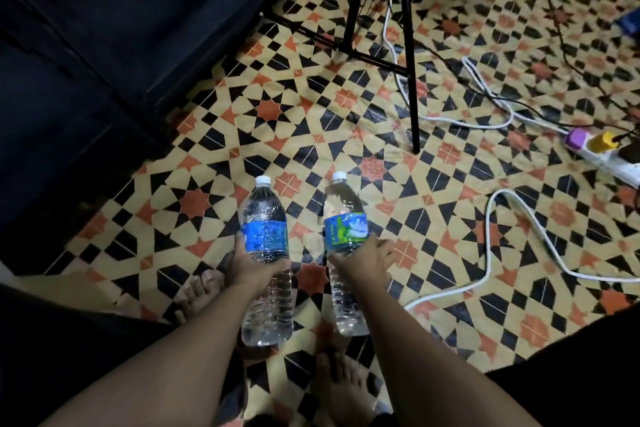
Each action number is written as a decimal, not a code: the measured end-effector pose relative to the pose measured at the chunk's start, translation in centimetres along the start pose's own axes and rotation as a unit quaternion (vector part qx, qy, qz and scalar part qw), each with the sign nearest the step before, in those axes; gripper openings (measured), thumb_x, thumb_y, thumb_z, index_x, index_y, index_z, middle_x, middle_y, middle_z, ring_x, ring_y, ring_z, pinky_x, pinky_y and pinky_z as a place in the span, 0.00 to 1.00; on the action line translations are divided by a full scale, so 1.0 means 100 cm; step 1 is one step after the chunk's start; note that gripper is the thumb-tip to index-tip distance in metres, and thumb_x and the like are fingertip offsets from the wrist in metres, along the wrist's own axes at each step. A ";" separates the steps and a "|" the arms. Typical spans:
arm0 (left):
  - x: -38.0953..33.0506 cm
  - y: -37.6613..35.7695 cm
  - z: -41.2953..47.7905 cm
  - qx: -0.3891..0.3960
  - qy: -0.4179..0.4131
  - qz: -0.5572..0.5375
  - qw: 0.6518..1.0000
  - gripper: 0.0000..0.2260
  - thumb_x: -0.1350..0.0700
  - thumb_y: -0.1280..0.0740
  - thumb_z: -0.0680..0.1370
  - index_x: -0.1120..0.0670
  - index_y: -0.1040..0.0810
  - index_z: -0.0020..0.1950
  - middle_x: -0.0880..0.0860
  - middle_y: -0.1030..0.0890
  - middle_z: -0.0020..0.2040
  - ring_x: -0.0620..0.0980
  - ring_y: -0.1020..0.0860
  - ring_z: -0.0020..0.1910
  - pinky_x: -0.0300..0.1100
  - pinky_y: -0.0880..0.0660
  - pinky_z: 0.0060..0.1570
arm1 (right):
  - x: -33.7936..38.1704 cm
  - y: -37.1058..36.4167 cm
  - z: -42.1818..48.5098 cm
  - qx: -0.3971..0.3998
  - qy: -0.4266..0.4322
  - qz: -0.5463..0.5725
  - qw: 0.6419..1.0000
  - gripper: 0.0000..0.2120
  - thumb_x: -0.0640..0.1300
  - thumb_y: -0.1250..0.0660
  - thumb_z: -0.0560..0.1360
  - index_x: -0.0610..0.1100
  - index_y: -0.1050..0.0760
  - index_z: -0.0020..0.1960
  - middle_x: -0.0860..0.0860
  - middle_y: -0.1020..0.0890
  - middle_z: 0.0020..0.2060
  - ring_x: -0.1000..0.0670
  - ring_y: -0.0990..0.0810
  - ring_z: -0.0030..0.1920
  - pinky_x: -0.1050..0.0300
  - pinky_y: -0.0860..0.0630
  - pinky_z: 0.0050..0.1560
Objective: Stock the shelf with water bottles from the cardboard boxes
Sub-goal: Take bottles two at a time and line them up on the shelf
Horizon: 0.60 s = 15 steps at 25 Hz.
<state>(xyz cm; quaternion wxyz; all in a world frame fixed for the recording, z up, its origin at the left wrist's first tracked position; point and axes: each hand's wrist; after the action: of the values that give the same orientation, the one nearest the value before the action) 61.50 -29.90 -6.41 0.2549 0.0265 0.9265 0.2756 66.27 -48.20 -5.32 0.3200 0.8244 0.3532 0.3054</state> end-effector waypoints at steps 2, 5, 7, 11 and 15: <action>0.003 0.007 0.001 0.013 0.017 -0.026 0.999 0.55 0.46 0.17 0.58 0.44 0.43 0.79 0.56 0.28 0.73 0.61 0.28 0.69 0.57 0.29 0.68 | 0.005 -0.005 -0.004 0.028 -0.005 0.004 1.000 0.47 0.63 0.24 0.67 0.42 0.40 0.75 0.41 0.43 0.74 0.39 0.45 0.74 0.38 0.36 0.70; 0.004 0.012 0.000 -0.004 0.057 -0.044 0.997 0.52 0.45 0.16 0.57 0.50 0.38 0.76 0.58 0.25 0.70 0.62 0.25 0.66 0.59 0.28 0.66 | 0.005 -0.020 -0.004 0.060 -0.030 0.041 0.997 0.54 0.63 0.21 0.63 0.43 0.45 0.77 0.38 0.42 0.74 0.37 0.42 0.75 0.37 0.37 0.71; 0.003 0.010 -0.006 -0.022 0.040 -0.011 0.999 0.51 0.43 0.16 0.58 0.53 0.36 0.75 0.58 0.27 0.70 0.62 0.26 0.67 0.57 0.29 0.66 | 0.005 -0.026 -0.001 0.076 -0.049 0.107 0.990 0.52 0.59 0.18 0.61 0.45 0.45 0.72 0.39 0.34 0.71 0.38 0.32 0.70 0.37 0.30 0.68; -0.002 -0.004 -0.009 -0.007 0.028 0.002 1.000 0.54 0.43 0.17 0.59 0.54 0.39 0.78 0.59 0.33 0.74 0.62 0.32 0.72 0.59 0.32 0.70 | 0.004 -0.031 -0.003 0.052 -0.072 0.158 0.984 0.44 0.55 0.16 0.58 0.51 0.46 0.56 0.46 0.23 0.54 0.43 0.21 0.53 0.41 0.22 0.56; -0.011 -0.011 -0.004 0.038 0.054 -0.012 0.998 0.55 0.43 0.17 0.59 0.51 0.42 0.80 0.59 0.37 0.76 0.62 0.35 0.74 0.60 0.35 0.72 | 0.000 -0.041 0.002 0.065 -0.062 0.162 0.983 0.52 0.60 0.19 0.53 0.51 0.44 0.67 0.45 0.22 0.58 0.41 0.20 0.55 0.38 0.21 0.54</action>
<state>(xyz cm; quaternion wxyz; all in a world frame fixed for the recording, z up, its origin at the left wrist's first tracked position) 62.36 -31.23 -6.22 0.2067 0.0106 0.9489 0.2383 64.82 -46.06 -8.51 0.2331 0.9071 0.2135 0.2779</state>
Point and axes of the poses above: each hand's wrist, its own z-axis towards the middle knuckle, its own y-axis out of the back of the hand, x = y × z
